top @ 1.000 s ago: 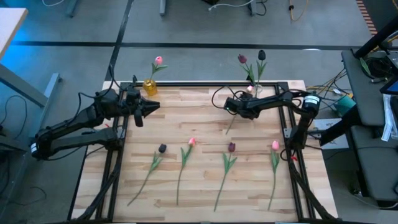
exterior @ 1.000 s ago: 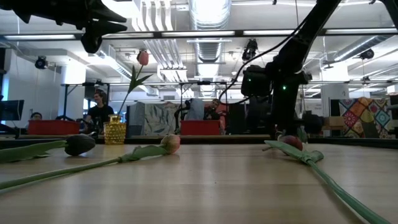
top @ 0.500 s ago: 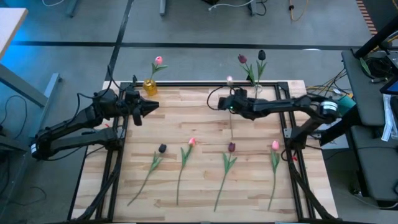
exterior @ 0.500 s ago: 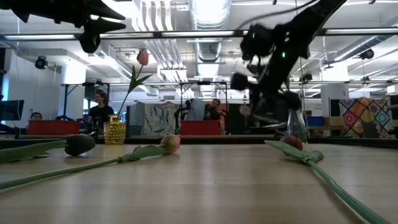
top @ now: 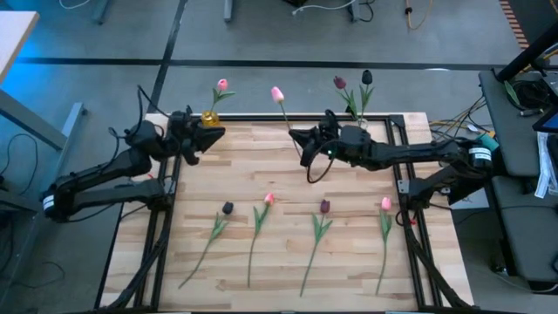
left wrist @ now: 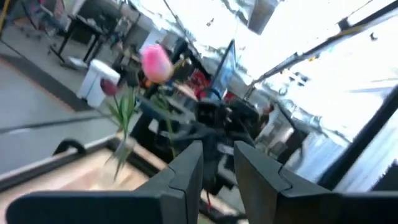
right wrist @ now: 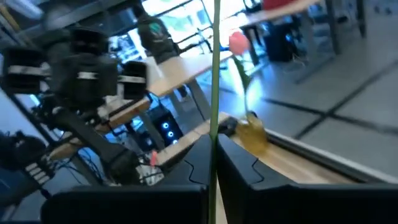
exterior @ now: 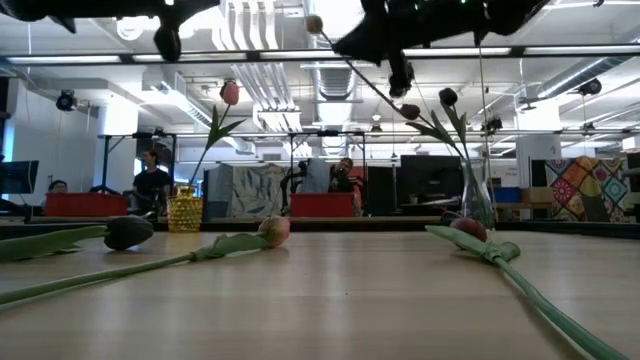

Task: Sort flowers into vase by color
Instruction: Insert the center top pink tulip into the yellow glass vase

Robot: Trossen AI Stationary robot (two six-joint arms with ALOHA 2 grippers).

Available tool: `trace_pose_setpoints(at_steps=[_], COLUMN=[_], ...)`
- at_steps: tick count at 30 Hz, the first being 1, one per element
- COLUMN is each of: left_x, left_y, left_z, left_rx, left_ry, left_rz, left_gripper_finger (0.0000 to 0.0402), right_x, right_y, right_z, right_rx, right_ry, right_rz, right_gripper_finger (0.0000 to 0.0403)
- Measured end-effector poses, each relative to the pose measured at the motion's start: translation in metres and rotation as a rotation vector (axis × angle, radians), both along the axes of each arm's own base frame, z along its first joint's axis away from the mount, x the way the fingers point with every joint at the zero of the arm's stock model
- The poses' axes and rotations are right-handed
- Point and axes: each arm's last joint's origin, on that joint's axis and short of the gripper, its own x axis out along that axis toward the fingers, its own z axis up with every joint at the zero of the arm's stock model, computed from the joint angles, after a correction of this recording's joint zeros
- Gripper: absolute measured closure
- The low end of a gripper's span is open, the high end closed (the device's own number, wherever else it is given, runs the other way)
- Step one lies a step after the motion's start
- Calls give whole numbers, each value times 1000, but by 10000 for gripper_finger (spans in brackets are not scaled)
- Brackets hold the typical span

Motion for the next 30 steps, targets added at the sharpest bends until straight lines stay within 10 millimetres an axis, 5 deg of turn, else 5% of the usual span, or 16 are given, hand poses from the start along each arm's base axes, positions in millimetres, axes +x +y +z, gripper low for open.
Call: trace_pose_setpoints(at_steps=[14, 30], left_x=[70, 128], left_y=[32, 55], left_z=[61, 106], left_rx=[166, 271], left_ry=[-3, -24], left_rz=[6, -145], left_gripper_finger=[256, 237], right_x=[33, 37], right_y=[-1, 2], right_z=[77, 87], right_rx=[-256, -295], right_ry=[-62, -96], right_rz=[81, 124], right_gripper_finger=[392, 392])
